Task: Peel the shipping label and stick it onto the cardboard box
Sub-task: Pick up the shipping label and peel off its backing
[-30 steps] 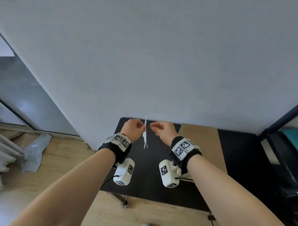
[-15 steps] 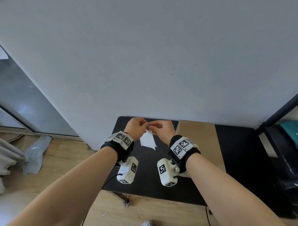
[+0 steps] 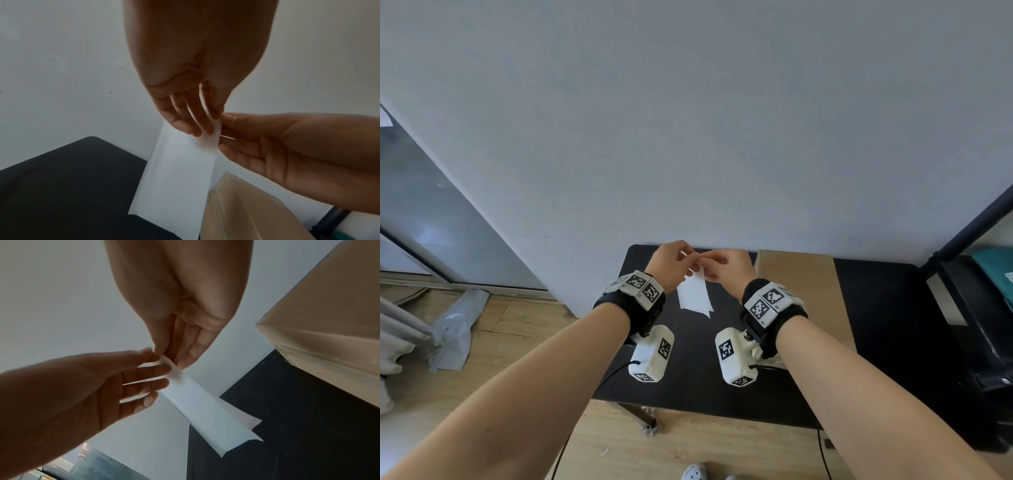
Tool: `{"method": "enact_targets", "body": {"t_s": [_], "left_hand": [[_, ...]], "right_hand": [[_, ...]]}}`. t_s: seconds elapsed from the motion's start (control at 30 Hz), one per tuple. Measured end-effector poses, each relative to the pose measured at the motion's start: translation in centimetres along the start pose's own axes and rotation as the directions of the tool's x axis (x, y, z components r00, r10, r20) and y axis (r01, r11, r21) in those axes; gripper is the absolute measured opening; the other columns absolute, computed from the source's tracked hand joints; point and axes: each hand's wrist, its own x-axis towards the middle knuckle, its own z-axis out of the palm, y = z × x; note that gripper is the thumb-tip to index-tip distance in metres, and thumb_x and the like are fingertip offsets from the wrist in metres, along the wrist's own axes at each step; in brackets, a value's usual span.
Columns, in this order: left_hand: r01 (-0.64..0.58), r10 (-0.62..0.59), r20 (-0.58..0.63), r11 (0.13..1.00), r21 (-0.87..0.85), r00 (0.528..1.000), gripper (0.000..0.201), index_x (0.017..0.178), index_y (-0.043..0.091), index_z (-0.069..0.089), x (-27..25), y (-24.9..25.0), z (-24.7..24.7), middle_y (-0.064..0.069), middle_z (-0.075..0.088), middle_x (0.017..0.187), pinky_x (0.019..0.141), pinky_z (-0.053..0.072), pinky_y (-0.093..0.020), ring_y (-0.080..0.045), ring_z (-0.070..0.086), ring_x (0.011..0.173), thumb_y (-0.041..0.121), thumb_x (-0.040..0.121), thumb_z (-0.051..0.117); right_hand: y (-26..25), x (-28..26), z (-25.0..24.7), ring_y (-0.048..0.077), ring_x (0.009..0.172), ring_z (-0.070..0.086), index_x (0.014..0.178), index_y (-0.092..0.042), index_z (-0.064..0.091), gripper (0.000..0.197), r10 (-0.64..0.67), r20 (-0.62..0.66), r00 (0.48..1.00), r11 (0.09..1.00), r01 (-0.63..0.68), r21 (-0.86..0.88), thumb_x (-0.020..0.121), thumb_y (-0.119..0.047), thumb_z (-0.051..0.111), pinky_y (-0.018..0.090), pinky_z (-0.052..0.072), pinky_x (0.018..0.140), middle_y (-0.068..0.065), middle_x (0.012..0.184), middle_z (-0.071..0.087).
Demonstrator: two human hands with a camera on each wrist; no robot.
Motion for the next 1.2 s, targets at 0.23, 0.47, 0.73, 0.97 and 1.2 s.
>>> {"method": "enact_targets", "body": {"t_s": [0.23,0.47,0.73,0.97,1.2], "left_hand": [[-0.025,0.025,0.01,1.0,-0.012,1.0,0.013,0.085,0.009,0.058,-0.3,-0.3,0.2,-0.004,0.065,0.074,0.063,0.05,-0.023,-0.015,0.06,0.068,0.015,0.095,0.055],[-0.026,0.026,0.016,1.0,0.001,1.0,0.018,0.077,0.015,0.057,-0.8,-0.7,0.1,-0.001,0.064,0.07,0.061,0.048,-0.022,-0.013,0.06,0.066,0.013,0.094,0.055],[-0.035,0.034,0.016,0.992,0.118,0.999,0.014,0.075,0.015,0.06,-1.3,-1.3,-0.2,-0.013,0.074,0.088,0.079,0.055,-0.038,-0.02,0.067,0.077,0.015,0.089,0.058],[0.112,-0.112,-0.041,0.994,0.015,0.993,0.01,0.085,0.004,0.056,-1.5,-1.6,-0.3,-0.01,0.07,0.088,0.084,0.056,-0.04,-0.021,0.064,0.078,0.007,0.09,0.048],[0.123,-0.122,-0.041,0.992,0.011,0.992,0.022,0.087,0.009,0.059,-1.5,-1.8,0.0,-0.006,0.069,0.08,0.08,0.057,-0.039,-0.021,0.065,0.073,0.031,0.09,0.06]], "right_hand": [[0.0,-0.9,-0.2,0.024,0.096,0.064,0.112,0.006,0.064,0.025,0.035,0.019,0.999,0.996,-0.036,0.085,0.092,-0.006,0.057,0.019,0.056,0.073,0.027,0.113,0.066],[0.3,-1.5,0.0,0.021,0.095,0.063,0.111,0.005,0.065,0.024,0.048,0.025,0.999,0.994,-0.05,0.102,0.093,-0.008,0.055,0.021,0.055,0.077,0.026,0.113,0.066],[0.7,-1.4,0.5,0.025,0.092,0.065,0.106,0.005,0.065,0.021,0.083,-0.029,0.996,0.99,-0.079,0.114,0.092,-0.008,0.057,0.025,0.056,0.079,0.025,0.108,0.068],[1.0,-1.3,1.1,0.026,0.087,0.066,0.108,0.006,0.06,0.02,0.123,-0.078,0.989,0.984,-0.111,0.141,0.094,-0.005,0.05,0.029,0.057,0.077,0.022,0.102,0.066],[1.0,-1.3,2.1,0.037,0.097,0.068,0.104,0.008,0.061,0.019,0.111,-0.076,0.991,0.988,-0.102,0.119,0.093,-0.006,0.053,0.043,0.056,0.088,0.031,0.108,0.066]]}}
